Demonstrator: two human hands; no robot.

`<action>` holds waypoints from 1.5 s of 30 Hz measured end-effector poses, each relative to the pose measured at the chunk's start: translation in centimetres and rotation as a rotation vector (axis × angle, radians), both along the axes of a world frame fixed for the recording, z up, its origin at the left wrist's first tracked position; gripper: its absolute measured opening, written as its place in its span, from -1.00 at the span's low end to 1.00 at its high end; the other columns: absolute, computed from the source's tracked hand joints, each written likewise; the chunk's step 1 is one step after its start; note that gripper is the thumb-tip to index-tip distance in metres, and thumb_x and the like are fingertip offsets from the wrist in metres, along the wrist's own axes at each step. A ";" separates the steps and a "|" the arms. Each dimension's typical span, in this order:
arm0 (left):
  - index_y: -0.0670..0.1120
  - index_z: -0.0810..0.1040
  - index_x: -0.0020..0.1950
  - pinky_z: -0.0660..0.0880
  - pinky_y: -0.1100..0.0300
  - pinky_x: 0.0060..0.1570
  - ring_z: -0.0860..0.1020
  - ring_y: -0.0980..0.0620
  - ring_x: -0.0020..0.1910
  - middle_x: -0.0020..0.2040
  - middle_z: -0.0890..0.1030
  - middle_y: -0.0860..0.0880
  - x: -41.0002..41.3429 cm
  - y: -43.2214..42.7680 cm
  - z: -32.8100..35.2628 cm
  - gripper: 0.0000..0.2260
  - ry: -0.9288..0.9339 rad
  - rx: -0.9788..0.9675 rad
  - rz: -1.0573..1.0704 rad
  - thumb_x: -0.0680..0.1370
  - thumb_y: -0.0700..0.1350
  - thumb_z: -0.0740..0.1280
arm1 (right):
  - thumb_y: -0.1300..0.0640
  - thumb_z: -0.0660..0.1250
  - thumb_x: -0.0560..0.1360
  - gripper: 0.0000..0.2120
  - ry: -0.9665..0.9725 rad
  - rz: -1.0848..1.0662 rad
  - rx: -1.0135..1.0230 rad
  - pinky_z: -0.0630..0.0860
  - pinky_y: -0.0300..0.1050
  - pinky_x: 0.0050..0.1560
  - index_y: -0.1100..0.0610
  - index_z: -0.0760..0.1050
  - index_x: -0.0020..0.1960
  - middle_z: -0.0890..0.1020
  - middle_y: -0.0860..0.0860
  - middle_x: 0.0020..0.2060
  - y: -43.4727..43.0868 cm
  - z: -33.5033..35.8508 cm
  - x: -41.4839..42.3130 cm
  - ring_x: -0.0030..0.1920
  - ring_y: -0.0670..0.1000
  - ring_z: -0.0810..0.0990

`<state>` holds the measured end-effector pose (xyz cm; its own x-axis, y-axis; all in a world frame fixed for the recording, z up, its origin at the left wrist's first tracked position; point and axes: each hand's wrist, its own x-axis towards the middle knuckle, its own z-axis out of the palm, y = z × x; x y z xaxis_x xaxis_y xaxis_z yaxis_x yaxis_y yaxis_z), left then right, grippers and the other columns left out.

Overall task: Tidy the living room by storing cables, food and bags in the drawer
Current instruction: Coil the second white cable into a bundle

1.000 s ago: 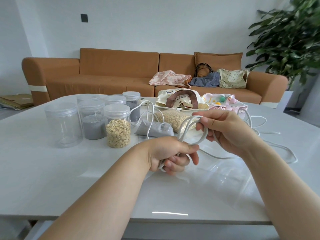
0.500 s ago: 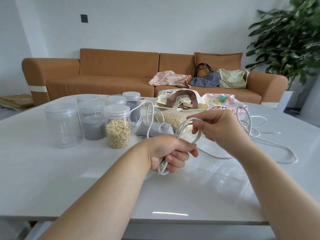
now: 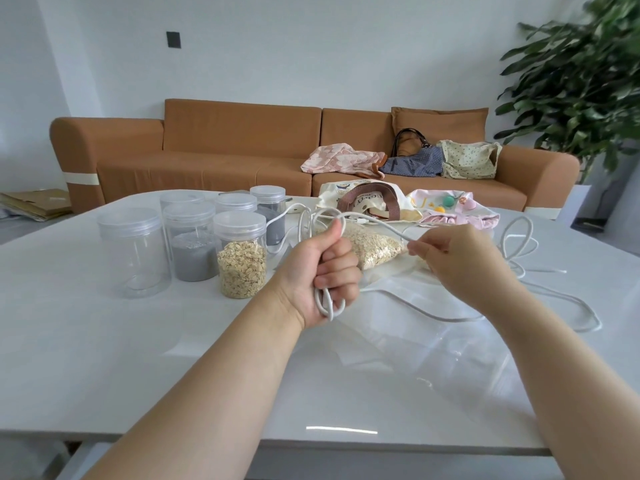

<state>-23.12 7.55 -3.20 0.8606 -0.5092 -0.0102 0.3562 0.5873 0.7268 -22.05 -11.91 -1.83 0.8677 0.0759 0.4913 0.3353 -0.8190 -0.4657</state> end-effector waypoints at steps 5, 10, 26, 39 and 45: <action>-0.06 0.21 -0.50 0.05 0.36 -0.63 0.13 0.16 -0.71 -0.63 0.14 0.06 0.1 -0.3 0.0 -0.50 0.040 0.054 0.179 0.60 0.11 0.16 | 0.13 0.22 0.57 -0.81 -0.287 -0.195 -0.231 0.30 -0.05 -0.20 0.18 0.57 -0.09 0.64 0.16 -0.27 0.4 -0.9 0.3 -0.22 0.25 0.54; -0.09 0.45 -0.23 0.05 0.38 -0.60 0.10 0.17 -0.69 -0.60 0.13 0.09 -0.3 -1.0 0.1 -0.74 -0.038 0.225 0.380 0.55 0.05 0.29 | 0.14 0.29 0.40 -0.83 -0.528 -0.049 -0.239 0.27 -0.18 -0.50 0.16 0.53 -0.33 0.50 0.09 -0.58 2.3 -2.1 -0.4 -0.57 0.19 0.45; -0.03 0.31 -0.58 0.33 0.23 -0.39 0.36 0.12 -0.54 -0.59 0.36 0.06 0.8 -0.5 -0.1 -0.50 -0.040 0.308 0.732 0.54 0.07 0.31 | -0.03 0.18 0.48 -0.67 -0.384 0.301 -0.256 0.41 -0.06 -0.26 0.16 0.51 -0.33 0.52 -0.01 -0.47 2.9 -2.2 -0.8 -0.38 0.11 0.48; -0.06 0.23 -0.42 0.11 0.39 -0.64 0.10 0.16 -0.69 -0.63 0.13 0.07 0.2 0.6 0.7 -0.53 -0.077 -0.124 0.489 0.63 0.14 0.09 | -0.13 0.34 0.44 -0.52 -0.223 0.190 -0.178 0.15 -0.25 -0.29 0.29 0.48 -0.38 0.43 0.08 -0.52 1.1 -1.6 -0.2 -0.36 0.21 0.39; -0.07 0.23 -0.39 0.09 0.36 -0.62 0.08 0.14 -0.68 -0.63 0.13 0.06 0.3 1.0 0.9 -0.58 -0.113 0.103 0.546 0.63 0.05 0.16 | 0.26 0.23 0.44 -0.83 -0.299 0.275 -0.168 0.38 -0.03 -0.15 0.16 0.59 -0.21 0.53 -0.03 -0.33 0.4 -1.8 0.7 -0.23 0.05 0.47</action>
